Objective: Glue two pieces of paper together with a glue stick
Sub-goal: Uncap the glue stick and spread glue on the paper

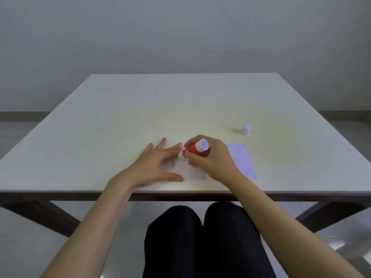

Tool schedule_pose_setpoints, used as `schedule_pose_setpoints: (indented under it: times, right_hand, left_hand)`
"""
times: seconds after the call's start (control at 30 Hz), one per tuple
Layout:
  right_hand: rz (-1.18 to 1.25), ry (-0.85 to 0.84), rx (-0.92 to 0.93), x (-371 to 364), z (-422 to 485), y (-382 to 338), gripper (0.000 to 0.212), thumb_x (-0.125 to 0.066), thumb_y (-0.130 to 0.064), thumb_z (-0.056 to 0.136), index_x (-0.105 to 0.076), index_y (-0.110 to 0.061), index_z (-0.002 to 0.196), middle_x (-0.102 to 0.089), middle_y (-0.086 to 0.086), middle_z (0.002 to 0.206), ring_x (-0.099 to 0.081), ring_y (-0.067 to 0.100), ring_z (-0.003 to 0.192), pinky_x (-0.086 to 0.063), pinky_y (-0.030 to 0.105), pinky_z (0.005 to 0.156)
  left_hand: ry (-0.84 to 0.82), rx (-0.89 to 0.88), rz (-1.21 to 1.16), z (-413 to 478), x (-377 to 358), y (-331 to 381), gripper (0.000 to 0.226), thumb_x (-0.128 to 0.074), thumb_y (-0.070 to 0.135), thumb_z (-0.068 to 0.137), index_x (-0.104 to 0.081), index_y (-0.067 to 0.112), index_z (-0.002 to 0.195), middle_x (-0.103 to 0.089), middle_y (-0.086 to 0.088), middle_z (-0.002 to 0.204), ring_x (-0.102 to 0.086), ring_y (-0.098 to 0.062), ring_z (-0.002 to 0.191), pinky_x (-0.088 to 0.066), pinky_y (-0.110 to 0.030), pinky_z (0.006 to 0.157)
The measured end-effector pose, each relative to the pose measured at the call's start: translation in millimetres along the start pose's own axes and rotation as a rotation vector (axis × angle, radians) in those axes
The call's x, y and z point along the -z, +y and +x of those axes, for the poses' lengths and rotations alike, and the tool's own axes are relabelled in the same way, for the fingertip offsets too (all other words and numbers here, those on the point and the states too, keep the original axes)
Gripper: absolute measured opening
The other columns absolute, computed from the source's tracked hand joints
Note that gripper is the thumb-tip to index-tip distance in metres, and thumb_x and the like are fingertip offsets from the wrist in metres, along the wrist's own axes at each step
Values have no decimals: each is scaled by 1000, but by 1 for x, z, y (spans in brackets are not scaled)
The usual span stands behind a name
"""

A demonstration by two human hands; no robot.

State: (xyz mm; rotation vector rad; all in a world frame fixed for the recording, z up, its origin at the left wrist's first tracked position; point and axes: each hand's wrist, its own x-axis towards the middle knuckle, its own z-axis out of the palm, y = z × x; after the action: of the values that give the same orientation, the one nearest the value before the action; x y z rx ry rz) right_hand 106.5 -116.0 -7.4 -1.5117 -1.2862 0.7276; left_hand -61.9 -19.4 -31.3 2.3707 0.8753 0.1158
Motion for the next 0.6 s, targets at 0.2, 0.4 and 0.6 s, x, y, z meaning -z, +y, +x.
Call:
schedule_pose_setpoints:
  times: [0.2,0.4,0.6]
  right_hand:
    - [-41,-28,25,-3,-8,5,9,-68,-13,76,-68,-21,79,-70,-3,66,-66,11,63,-56,34,68]
    - [0,-39,12,6,-2,8,10,-69,-10,78,-69,-18,84,-74,9,79,-71,22,71,-59,38,73]
    - [-38,13,18,3,-2,13,9,-69,-14,78,-70,-21,84,-74,2,81,-70,19,75,-57,38,75]
  left_hand:
    - [12,-1,-24,-2,-1,0,90,-68,56,70,-20,43,145,-13,24,154,14,0,142,10,-31,117]
    - [7,45,-60,-1,-2,-3,99,-68,63,64,-9,51,143,-3,16,156,18,-3,142,9,-34,118]
    - [24,9,-67,0,-2,-3,104,-70,57,67,-7,38,148,-8,32,150,11,6,141,11,-25,114]
